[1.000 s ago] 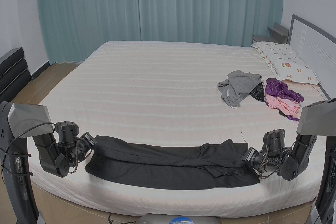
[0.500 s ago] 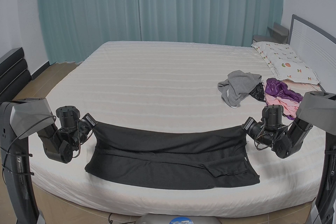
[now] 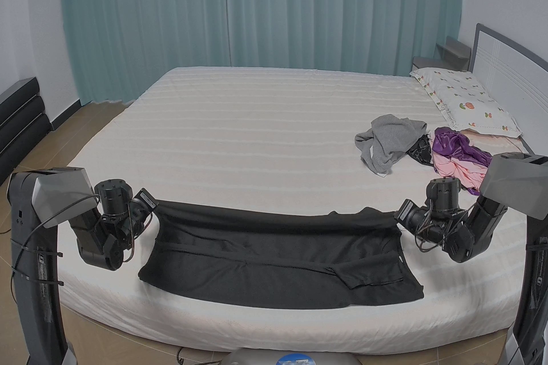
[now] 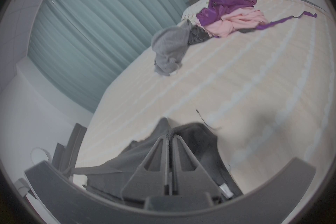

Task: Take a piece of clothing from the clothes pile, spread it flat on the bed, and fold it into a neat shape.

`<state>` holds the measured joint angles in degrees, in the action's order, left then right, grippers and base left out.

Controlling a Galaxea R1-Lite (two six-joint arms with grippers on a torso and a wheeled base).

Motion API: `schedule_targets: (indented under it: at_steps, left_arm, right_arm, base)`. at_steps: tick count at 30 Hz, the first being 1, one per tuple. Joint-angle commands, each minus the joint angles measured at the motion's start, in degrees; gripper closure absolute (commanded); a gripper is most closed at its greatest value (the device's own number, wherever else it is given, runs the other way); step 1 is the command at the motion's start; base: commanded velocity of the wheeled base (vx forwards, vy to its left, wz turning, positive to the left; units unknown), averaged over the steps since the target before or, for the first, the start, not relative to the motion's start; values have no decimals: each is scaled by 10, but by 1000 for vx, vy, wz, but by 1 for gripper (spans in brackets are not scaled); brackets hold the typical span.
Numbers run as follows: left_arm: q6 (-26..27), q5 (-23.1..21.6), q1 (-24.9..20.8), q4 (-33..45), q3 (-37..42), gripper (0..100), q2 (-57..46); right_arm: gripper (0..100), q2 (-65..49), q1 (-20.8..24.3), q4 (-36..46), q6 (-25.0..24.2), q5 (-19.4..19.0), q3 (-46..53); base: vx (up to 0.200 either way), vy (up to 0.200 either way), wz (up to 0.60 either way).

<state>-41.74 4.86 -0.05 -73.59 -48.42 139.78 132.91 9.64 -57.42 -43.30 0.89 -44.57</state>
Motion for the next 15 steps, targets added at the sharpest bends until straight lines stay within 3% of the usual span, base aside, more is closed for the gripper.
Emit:
schedule_targets:
  at_steps: [1,6,15]
  left_arm:
    - [24,-2,3,-48,68,100,39]
    - [43,-4,3,-57,103,100,41]
    - [45,-4,3,-57,119,100,41]
  right_arm:
    - [100,7,3,-27,25,-16,79]
    - [100,16,6,-76,38,-44,127]
    - [100,23,6,-91,30,-45,149]
  base:
    - [0,0,0]
    - [0,0,0]
    - [0,0,0]
